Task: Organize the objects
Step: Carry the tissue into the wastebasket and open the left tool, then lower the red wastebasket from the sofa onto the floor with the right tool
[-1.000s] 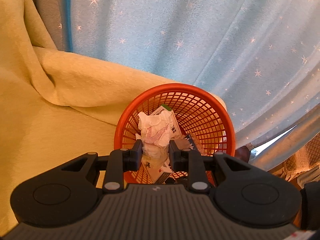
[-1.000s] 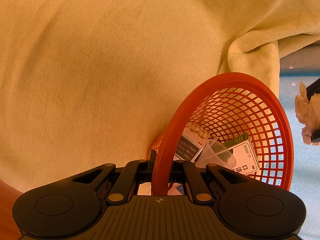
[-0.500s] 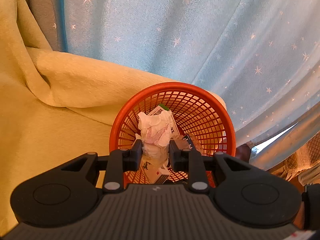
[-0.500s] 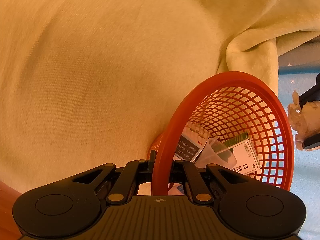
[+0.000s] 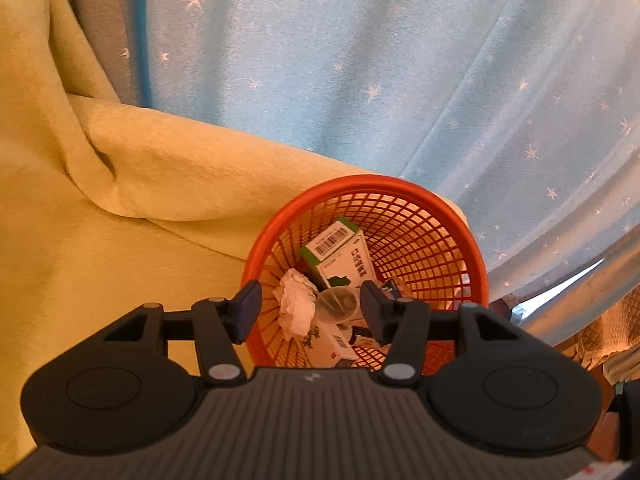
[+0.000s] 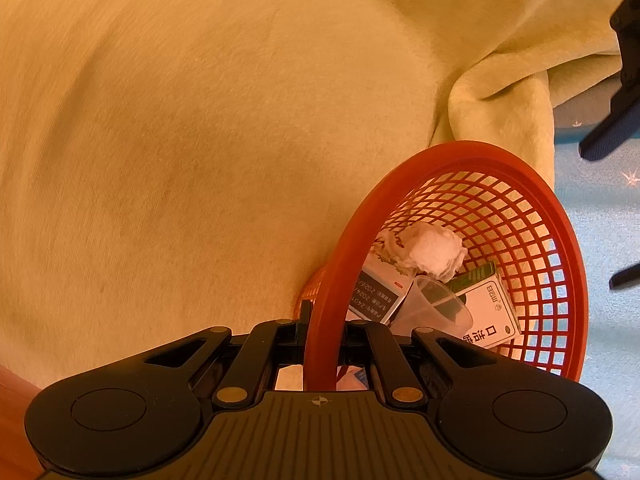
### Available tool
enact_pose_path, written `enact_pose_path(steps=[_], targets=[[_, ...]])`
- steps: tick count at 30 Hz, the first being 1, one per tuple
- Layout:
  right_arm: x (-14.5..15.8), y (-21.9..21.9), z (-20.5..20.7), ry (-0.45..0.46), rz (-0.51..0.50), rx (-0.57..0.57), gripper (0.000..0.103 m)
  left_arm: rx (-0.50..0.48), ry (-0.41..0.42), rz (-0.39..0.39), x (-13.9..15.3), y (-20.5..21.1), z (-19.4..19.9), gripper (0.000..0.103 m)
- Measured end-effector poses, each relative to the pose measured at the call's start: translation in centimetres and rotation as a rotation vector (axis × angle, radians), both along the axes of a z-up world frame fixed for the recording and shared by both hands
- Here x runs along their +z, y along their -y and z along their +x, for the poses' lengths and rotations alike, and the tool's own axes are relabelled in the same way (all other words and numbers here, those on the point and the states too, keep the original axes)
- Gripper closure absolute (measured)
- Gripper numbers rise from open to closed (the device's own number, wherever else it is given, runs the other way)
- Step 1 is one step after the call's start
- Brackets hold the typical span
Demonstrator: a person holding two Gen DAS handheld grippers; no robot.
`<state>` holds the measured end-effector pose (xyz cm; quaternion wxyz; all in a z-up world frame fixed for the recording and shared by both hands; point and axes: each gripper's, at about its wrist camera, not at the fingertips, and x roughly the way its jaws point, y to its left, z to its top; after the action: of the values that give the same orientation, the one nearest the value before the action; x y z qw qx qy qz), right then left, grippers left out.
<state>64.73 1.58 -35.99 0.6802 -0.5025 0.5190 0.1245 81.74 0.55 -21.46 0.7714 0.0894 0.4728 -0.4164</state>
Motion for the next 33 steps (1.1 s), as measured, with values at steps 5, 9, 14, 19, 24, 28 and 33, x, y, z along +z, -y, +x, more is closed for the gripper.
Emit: enact_pose_path(steps=[5, 9, 14, 19, 24, 28, 33], targets=[[0.1, 0.1, -0.1, -0.001, -0.006, 0.01, 0.101, 0.028, 0.009, 0.009, 0.2, -0.9, 0.5, 0.055], [0.3, 0.3, -0.2, 0.0, -0.013, 0.022, 0.101, 0.053, 0.026, 0.035, 0.1, -2.3, 0.8, 0.055], [0.5, 0.2, -0.7, -0.01, -0.019, 0.04, 0.101, 0.116, 0.03, 0.076, -0.2, -5.3, 0.7, 0.055], [1.0, -0.3, -1.9, -0.017, -0.012, 0.052, 0.1, 0.177, 0.024, 0.117, -0.9, -8.9, -0.2, 0.053], [1.8, -1.6, -4.1, -0.02, 0.0, 0.065, 0.099, 0.21, 0.008, 0.151, -1.6, -11.8, -2.1, 0.05], [2.3, -2.9, -6.2, -0.018, 0.012, 0.077, 0.098, 0.212, 0.005, 0.174, -2.2, -13.1, -4.5, 0.048], [2.7, -4.1, -9.3, -0.027, 0.026, 0.096, 0.098, 0.223, -0.009, 0.188, -3.0, -14.4, -7.3, 0.048]])
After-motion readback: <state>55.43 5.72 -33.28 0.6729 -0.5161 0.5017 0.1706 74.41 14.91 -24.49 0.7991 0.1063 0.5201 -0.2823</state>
